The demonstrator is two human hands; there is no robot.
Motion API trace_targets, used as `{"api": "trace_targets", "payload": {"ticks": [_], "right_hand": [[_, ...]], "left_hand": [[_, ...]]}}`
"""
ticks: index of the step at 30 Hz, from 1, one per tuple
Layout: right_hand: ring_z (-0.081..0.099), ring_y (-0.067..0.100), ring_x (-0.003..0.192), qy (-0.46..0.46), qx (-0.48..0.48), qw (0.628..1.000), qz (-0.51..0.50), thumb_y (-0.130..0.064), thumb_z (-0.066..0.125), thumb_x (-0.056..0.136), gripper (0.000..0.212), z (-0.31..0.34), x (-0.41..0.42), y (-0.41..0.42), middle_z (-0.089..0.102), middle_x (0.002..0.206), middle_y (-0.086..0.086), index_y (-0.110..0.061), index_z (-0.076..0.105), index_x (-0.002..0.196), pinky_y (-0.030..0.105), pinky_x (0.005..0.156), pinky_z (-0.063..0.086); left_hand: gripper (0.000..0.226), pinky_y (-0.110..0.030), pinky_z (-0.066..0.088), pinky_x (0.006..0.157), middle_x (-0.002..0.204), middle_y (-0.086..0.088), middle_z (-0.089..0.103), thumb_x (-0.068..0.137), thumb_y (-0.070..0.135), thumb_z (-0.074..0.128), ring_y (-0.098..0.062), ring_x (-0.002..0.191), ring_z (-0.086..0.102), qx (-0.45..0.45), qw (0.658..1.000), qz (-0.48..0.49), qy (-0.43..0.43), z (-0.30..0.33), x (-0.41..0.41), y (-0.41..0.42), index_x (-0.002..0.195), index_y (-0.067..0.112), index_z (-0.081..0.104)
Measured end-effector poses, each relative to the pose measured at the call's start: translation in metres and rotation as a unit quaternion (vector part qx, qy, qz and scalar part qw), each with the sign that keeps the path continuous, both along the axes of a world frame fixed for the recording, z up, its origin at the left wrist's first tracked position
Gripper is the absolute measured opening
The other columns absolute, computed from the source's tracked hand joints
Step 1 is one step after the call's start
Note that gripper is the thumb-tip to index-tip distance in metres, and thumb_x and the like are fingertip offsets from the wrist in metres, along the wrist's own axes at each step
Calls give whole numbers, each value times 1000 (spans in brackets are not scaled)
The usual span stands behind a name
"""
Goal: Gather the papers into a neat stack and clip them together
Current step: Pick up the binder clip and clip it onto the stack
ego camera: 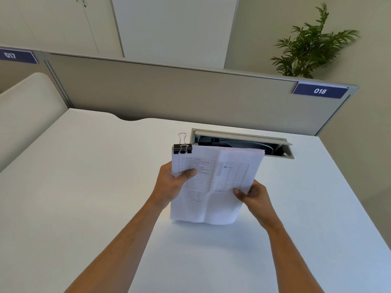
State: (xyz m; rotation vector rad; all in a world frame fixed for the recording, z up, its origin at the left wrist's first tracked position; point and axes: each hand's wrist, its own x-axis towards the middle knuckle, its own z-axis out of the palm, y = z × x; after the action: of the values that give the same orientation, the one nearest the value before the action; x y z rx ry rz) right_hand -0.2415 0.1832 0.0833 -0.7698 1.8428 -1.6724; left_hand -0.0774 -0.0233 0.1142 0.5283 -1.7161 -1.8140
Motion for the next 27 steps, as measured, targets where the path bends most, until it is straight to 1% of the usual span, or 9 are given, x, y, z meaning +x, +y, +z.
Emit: {"api": "trace_targets", "payload": {"ticks": [3,6,8,12,15,18,22,25,27], "right_hand": [[69,14,106,21,10,1000,7,-8,68,89,32,1,0,-13,73,112,-10,-28,64,114,26,86,57],[68,10,106,39,2,999,7,-10,65,92,33,3,3,-26,71,116,-12,-28,61,119,23,83,56],[69,11,104,34,-9,999,-10,-10,64,92,31,2,5,-37,71,116,-8,-26,62,119,26,81,57],[70,20,99,5,-14,998,-59,-10,64,92,21,-6,8,-65,72,111,2,-16,63,113,38,81,59],[70,16,98,-2,-5,997,-74,-11,63,93,20,-13,11,-90,72,110,-2,-19,62,111,32,80,59],[70,13,97,-20,-7,995,-94,-11,61,94,19,-22,10,-117,71,109,-4,-20,62,110,30,80,59],[69,11,96,-39,4,993,-115,-12,60,94,19,-36,5,-157,70,109,-5,-25,60,108,24,76,59],[67,11,98,-45,32,993,-105,-13,60,94,22,-49,-1,-190,68,109,-7,-28,57,109,30,82,58],[66,12,101,-49,53,992,-108,-13,60,94,24,-58,-5,-215,67,110,-8,-27,56,112,36,88,57]], "left_hand": [[24,-18,55,73,102,6,77,83,14,77,-12,94,73,-4,1000,25,-3,4,-1,-10,105,23,73],[27,-19,56,70,103,8,77,82,16,78,-12,93,73,4,999,53,-6,7,-2,-21,106,27,72],[29,-21,58,68,104,8,76,82,19,79,-13,92,74,2,998,67,-10,8,-3,-30,109,24,70],[36,-27,61,70,104,5,75,79,21,81,-15,91,73,-1,995,93,-47,3,-4,-54,111,18,64],[44,-19,57,65,102,11,74,76,21,84,-6,90,72,5,993,88,-83,-6,-2,-72,110,28,58],[54,-17,57,63,105,10,72,74,18,85,-5,89,72,14,990,71,-123,-23,3,-91,112,36,51],[63,-25,58,69,107,1,73,71,21,88,-11,88,74,23,980,80,-181,-51,12,-116,120,32,50],[71,-40,59,81,110,1,72,63,34,86,-16,94,72,24,972,98,-211,-67,11,-140,124,31,50],[71,-42,59,84,111,1,72,63,36,84,-17,95,72,15,970,105,-220,-74,7,-161,125,32,49]]}}
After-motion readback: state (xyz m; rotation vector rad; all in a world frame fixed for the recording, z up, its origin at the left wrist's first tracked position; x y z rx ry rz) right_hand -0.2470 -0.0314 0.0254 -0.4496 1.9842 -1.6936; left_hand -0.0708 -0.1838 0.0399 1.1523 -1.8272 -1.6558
